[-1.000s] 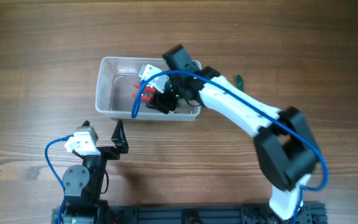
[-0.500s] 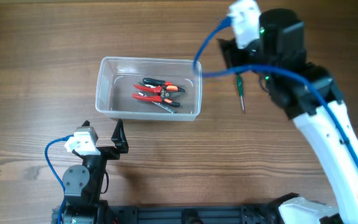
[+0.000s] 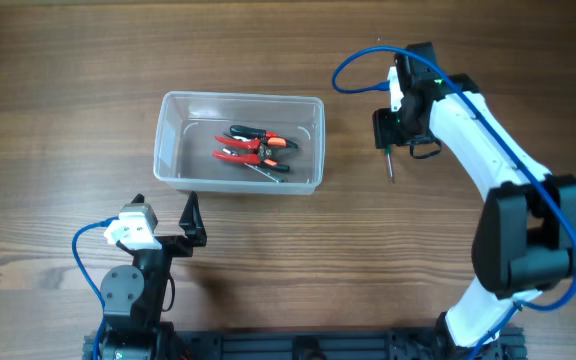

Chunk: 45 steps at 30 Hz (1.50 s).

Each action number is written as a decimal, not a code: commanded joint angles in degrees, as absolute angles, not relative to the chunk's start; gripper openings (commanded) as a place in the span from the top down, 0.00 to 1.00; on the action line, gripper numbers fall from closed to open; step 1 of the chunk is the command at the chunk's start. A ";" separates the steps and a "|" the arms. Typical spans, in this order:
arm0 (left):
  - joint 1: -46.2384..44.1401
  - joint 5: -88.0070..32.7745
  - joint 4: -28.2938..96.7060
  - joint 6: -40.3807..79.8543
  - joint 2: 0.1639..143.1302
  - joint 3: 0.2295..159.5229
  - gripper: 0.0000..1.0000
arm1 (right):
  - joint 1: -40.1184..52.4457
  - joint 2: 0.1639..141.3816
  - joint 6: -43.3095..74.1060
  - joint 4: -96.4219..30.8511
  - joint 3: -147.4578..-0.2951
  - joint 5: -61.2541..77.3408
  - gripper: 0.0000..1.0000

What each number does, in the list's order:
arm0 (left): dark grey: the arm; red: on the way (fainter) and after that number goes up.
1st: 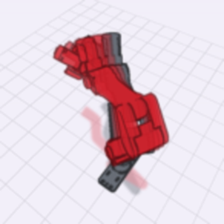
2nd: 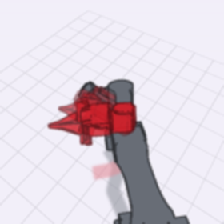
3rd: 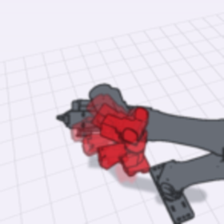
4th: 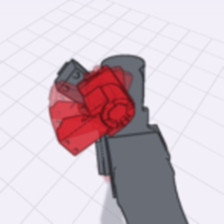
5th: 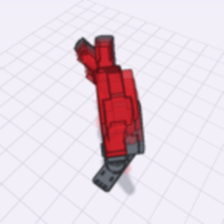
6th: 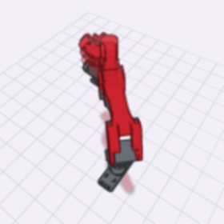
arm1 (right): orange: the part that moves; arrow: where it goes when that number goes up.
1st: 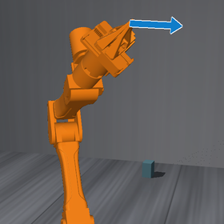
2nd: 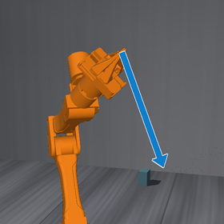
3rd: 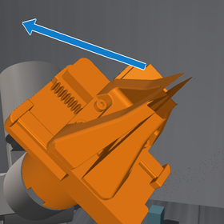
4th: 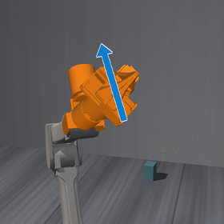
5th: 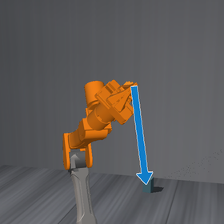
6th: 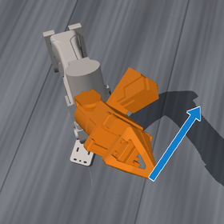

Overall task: Pack container
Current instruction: 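Grasp the green-handled screwdriver with the right gripper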

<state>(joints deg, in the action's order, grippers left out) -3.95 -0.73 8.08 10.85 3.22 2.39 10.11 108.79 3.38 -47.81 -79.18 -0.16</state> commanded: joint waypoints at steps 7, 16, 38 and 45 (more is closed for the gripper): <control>-3.62 -0.58 8.12 11.35 3.14 2.15 0.00 | 9.91 116.97 4.67 -43.31 -79.09 1.80 0.43; -3.62 -0.58 8.12 11.35 3.14 2.15 0.00 | 9.67 118.85 4.75 -40.14 -79.09 1.56 0.66; -3.62 -0.58 8.12 11.35 3.14 2.15 0.00 | 11.40 105.23 1.63 -52.93 -99.68 15.99 0.96; -3.62 -0.58 8.12 11.35 3.14 2.15 0.00 | 22.46 99.09 -20.01 -49.63 -103.02 25.36 0.96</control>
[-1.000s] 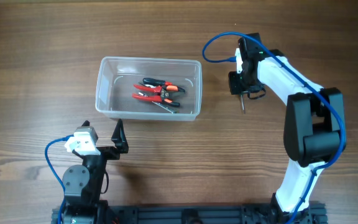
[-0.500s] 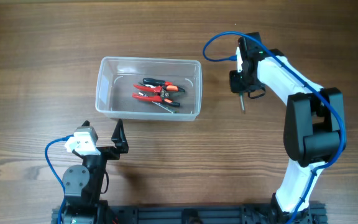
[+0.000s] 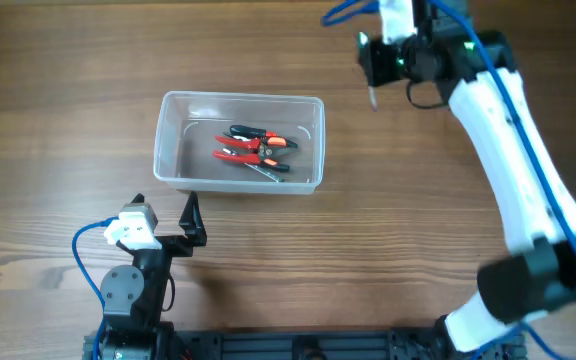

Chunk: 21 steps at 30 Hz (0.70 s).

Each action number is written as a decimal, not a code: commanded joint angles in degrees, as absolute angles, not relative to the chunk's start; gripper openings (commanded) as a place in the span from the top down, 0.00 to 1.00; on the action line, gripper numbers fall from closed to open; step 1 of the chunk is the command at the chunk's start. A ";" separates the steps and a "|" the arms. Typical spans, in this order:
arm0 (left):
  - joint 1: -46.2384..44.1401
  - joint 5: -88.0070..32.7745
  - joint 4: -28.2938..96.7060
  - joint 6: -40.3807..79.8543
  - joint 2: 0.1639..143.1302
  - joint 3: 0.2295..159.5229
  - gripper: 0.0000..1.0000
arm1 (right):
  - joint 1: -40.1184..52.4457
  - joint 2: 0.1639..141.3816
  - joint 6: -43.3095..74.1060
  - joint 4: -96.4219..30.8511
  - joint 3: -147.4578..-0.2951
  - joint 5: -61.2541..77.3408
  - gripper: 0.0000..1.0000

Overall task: Pack container
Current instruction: 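Grasp the green-handled screwdriver with the right gripper, then lower the green screwdriver into the container and release it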

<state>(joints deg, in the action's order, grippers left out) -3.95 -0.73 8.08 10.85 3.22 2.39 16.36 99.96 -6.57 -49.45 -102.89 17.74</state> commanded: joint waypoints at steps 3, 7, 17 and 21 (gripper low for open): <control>-3.62 -0.58 8.12 11.35 3.14 2.15 0.00 | 29.06 100.68 -28.38 -49.80 -102.45 25.34 0.96; -3.62 -0.58 8.12 11.35 3.14 2.15 0.00 | 35.51 106.45 -35.94 -49.63 -102.28 21.93 0.96; -3.62 -0.58 8.12 11.35 3.14 2.15 0.00 | 39.13 125.47 -37.32 -42.98 -102.28 12.73 0.96; -3.62 -0.58 8.12 11.35 3.14 2.15 0.00 | 39.16 128.49 -35.31 -40.29 -102.28 4.47 0.96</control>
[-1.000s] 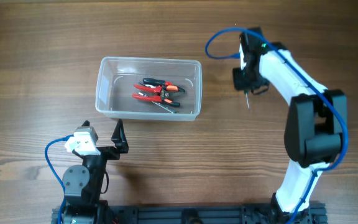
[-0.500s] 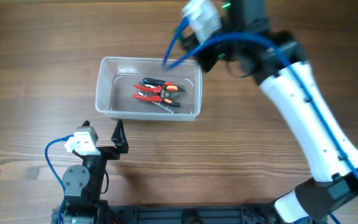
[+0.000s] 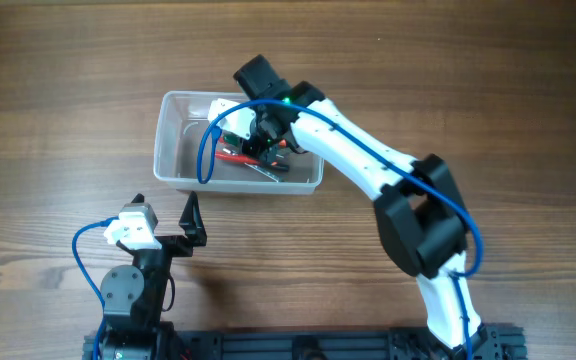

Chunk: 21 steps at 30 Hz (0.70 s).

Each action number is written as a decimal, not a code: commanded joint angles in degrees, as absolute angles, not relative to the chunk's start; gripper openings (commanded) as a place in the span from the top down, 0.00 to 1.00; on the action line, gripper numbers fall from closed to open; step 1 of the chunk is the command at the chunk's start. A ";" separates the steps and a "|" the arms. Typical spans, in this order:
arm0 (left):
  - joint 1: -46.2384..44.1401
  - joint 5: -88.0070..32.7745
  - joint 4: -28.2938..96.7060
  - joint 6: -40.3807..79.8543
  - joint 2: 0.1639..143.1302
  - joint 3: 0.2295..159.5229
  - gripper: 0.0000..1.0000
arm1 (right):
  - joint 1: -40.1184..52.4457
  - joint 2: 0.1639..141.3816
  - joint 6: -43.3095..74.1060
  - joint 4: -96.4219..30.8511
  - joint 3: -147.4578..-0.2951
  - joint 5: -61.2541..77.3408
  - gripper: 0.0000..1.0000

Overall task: Pack container
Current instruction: 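Lower the green screwdriver into the container and release it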

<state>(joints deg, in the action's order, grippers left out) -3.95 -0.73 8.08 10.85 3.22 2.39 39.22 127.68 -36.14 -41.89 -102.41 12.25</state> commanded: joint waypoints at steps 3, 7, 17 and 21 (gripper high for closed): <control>-3.62 -0.58 8.12 11.35 3.14 2.13 0.00 | 39.16 127.98 -34.06 -39.72 -102.83 3.18 0.96; -3.62 -0.58 8.12 11.35 3.14 2.13 0.00 | 39.42 125.95 -33.89 -41.47 -103.90 3.18 0.47; -3.62 -0.58 8.12 11.35 3.14 2.15 0.00 | 39.05 106.56 -26.09 -43.11 -103.94 -7.77 0.01; -3.62 -0.58 8.12 11.35 3.14 2.15 0.00 | 35.42 97.54 -23.18 -43.13 -103.94 -9.21 0.00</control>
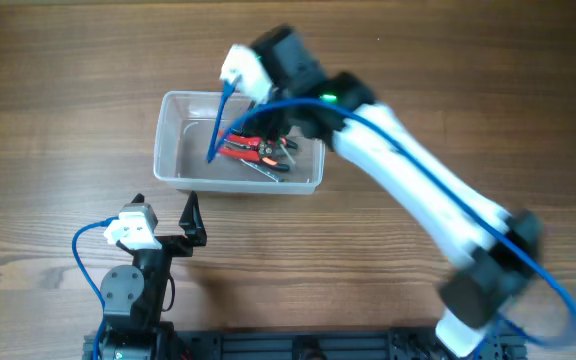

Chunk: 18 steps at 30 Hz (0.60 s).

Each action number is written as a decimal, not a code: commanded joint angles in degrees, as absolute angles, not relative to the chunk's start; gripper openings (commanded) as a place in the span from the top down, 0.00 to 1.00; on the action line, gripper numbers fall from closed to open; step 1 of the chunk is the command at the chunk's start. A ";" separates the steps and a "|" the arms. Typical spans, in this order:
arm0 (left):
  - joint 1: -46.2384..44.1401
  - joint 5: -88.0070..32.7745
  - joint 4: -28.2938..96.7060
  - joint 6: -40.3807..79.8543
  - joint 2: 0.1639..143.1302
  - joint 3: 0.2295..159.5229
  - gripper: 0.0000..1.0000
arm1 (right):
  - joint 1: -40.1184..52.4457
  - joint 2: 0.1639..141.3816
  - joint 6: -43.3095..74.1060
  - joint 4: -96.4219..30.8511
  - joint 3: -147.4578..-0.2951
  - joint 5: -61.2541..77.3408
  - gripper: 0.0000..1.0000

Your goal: Pack container

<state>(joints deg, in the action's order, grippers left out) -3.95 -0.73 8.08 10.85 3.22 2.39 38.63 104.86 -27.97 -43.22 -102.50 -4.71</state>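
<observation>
A clear plastic container [173,140] stands left of the table's middle. Red and black handled pliers [253,150] lie in its right half. My right arm [398,160] reaches across from the lower right, blurred, with its wrist over the container's back right corner. The right gripper [280,130] points down over the tools, its fingers mostly hidden under the wrist, so whether it holds anything is unclear. My left gripper [194,218] rests at the front left, just in front of the container, its dark fingers together and holding nothing.
A blue cable [218,125] from the right wrist hangs over the container's middle. The left arm's base [128,290] sits near the front edge. Bare wood table [58,100] lies all around.
The right arm has swung and now sits higher and larger in view, with its wrist over the container's back right corner instead of low over the tools. The left arm has not moved.
The right gripper was first down at the table right of the container, at a thin dark tool. Then it held that tool raised near the far edge. Then it was low over the container's tools, and now it is higher above them.
</observation>
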 commanded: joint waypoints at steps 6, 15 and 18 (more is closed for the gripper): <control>-3.62 -0.58 8.12 11.35 3.14 2.15 0.00 | 22.11 91.42 -9.61 -46.41 -103.92 -9.23 0.00; -3.62 -0.58 8.12 11.35 3.14 2.15 0.00 | 0.56 94.19 7.62 -56.12 -101.36 5.37 0.01; -3.62 -0.58 8.12 11.35 3.14 2.15 0.00 | -0.80 96.25 7.64 -57.14 -100.68 6.17 0.01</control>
<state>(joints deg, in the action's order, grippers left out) -3.95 -0.73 8.08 10.85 3.22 2.39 -0.34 93.80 3.11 -56.60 -101.78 -0.19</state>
